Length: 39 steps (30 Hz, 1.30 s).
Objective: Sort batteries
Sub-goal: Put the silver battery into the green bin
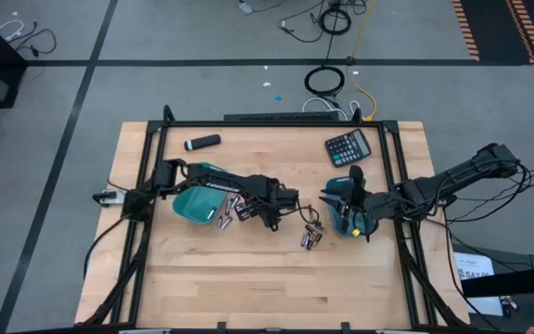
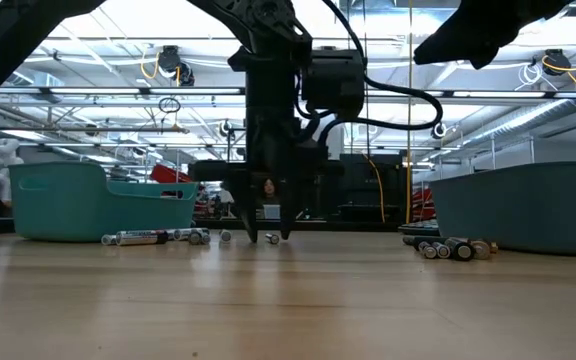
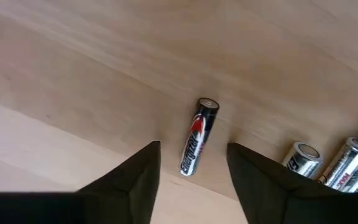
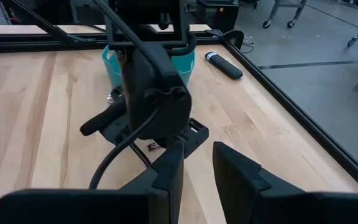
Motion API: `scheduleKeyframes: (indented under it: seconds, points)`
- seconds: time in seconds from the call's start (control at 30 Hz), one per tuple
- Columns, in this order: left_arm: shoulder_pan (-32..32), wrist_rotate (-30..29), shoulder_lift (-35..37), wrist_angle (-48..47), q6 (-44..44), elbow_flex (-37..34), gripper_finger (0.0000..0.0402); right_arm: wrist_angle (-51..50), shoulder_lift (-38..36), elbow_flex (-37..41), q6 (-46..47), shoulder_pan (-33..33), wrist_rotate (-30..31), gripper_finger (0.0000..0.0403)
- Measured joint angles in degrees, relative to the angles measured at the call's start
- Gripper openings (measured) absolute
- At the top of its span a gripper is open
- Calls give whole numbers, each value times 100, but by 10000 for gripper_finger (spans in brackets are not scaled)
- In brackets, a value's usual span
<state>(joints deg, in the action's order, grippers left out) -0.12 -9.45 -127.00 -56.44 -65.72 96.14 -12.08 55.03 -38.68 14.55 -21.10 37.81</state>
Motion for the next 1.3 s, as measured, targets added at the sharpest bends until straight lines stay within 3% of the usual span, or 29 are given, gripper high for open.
scheduleKeyframes:
  seconds: [0.4,0.67,0.97,1.17,1.3]
  points:
    - [-11,-21,-380,-119,-213,55,26,-8,20,0,-44,0,-16,77]
    - [-114,-183,-293,-544,770,366,22,-1,20,0,-44,0,-16,77]
    - [-157,-221,607,-1856,2410,602,22,20,17,0,83,0,-18,77]
    - [90,108,1028,-3255,4720,601,22,28,17,0,129,0,-13,77]
    - [333,721,1204,-3334,6174,345,22,58,17,0,129,0,-12,77]
